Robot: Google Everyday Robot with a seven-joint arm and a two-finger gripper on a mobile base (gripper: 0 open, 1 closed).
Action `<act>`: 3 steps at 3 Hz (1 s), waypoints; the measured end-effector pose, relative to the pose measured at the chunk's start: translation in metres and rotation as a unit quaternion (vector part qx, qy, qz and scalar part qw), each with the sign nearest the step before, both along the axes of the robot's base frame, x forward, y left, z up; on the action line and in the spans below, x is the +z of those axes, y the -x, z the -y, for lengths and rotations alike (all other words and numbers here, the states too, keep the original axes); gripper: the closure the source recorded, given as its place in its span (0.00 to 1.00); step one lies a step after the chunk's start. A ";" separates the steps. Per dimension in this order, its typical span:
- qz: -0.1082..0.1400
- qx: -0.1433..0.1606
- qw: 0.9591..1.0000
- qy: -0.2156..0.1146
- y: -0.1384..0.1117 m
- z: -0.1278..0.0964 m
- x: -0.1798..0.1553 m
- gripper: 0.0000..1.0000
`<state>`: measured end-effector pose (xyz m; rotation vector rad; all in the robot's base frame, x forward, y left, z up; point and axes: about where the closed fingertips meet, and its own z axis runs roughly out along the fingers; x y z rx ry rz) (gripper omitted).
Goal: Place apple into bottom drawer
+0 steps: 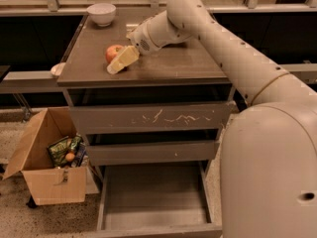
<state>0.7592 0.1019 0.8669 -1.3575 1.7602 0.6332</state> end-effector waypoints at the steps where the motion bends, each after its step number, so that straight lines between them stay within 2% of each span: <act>1: -0.012 0.011 1.000 -0.004 -0.002 -0.019 -0.010 0.06; 3: -0.022 0.026 0.999 -0.008 -0.001 -0.032 -0.019 0.51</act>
Offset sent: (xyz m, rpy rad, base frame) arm 0.0045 0.0329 -0.0179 0.0170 0.0483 0.0479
